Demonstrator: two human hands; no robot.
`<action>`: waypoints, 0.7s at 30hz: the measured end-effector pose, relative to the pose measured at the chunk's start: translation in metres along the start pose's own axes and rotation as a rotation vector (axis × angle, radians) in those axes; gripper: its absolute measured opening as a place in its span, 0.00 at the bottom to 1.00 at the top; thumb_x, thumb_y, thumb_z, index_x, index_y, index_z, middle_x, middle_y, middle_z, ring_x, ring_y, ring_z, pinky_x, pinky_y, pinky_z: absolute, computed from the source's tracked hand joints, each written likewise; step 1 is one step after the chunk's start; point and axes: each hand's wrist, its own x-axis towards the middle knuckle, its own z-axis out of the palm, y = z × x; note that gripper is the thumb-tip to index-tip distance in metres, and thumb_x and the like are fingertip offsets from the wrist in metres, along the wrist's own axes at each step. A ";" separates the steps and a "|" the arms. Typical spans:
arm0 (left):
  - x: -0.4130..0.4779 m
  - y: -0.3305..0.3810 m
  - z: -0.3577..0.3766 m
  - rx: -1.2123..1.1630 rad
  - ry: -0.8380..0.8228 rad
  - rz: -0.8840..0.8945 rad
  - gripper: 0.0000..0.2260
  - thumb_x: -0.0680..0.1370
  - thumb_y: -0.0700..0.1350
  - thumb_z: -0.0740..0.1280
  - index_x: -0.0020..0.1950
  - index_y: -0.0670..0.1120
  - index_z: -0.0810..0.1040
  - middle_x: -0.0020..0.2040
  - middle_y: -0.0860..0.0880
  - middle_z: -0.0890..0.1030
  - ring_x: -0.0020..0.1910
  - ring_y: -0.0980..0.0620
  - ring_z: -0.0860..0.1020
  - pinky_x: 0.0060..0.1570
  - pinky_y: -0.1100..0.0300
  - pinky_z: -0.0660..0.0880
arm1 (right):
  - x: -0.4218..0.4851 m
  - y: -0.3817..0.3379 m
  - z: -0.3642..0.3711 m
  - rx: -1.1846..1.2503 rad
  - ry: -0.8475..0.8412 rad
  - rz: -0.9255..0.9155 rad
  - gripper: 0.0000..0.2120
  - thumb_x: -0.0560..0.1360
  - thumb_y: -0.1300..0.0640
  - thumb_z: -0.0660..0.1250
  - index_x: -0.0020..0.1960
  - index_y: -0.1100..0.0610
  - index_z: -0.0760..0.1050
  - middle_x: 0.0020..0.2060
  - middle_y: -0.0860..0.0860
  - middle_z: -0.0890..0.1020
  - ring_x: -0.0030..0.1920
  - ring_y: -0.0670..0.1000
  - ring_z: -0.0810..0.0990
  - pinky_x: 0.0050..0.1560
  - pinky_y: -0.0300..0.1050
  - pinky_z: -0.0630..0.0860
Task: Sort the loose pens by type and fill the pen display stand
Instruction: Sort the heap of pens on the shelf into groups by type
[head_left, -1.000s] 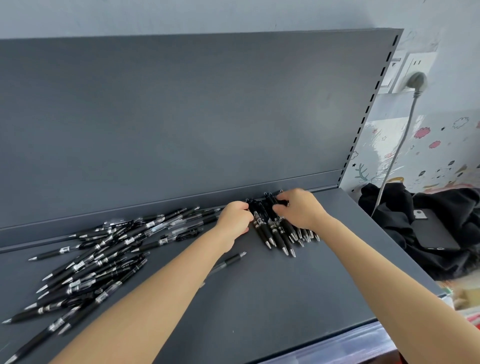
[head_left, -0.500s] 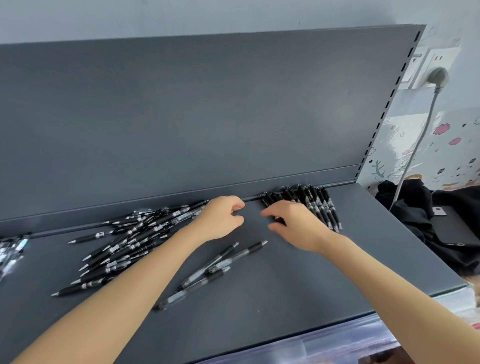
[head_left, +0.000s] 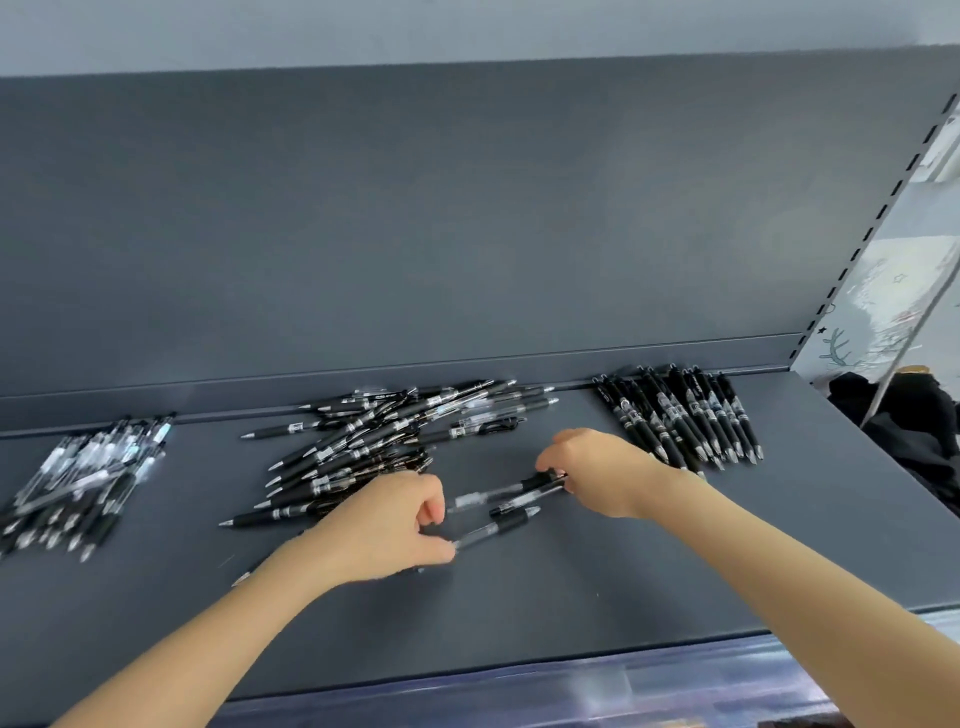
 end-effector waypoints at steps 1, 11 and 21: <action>-0.005 -0.006 0.003 0.051 -0.025 -0.017 0.10 0.70 0.55 0.71 0.45 0.55 0.72 0.47 0.59 0.73 0.45 0.59 0.74 0.49 0.61 0.75 | 0.001 0.000 0.000 -0.011 -0.005 0.002 0.24 0.74 0.69 0.59 0.66 0.51 0.72 0.55 0.52 0.74 0.54 0.57 0.76 0.49 0.48 0.75; -0.016 -0.029 0.004 -0.411 0.185 -0.121 0.03 0.74 0.44 0.69 0.43 0.48 0.76 0.41 0.51 0.82 0.40 0.54 0.80 0.45 0.61 0.76 | 0.011 -0.014 0.001 -0.026 -0.033 -0.007 0.25 0.73 0.71 0.57 0.65 0.52 0.70 0.54 0.53 0.71 0.52 0.57 0.74 0.49 0.52 0.76; -0.011 -0.033 -0.016 -1.273 0.511 -0.217 0.03 0.80 0.36 0.61 0.53 0.39 0.72 0.45 0.41 0.84 0.49 0.45 0.83 0.53 0.48 0.79 | 0.016 -0.022 0.004 -0.171 -0.020 -0.009 0.15 0.70 0.72 0.55 0.53 0.58 0.70 0.52 0.54 0.69 0.52 0.56 0.69 0.51 0.52 0.75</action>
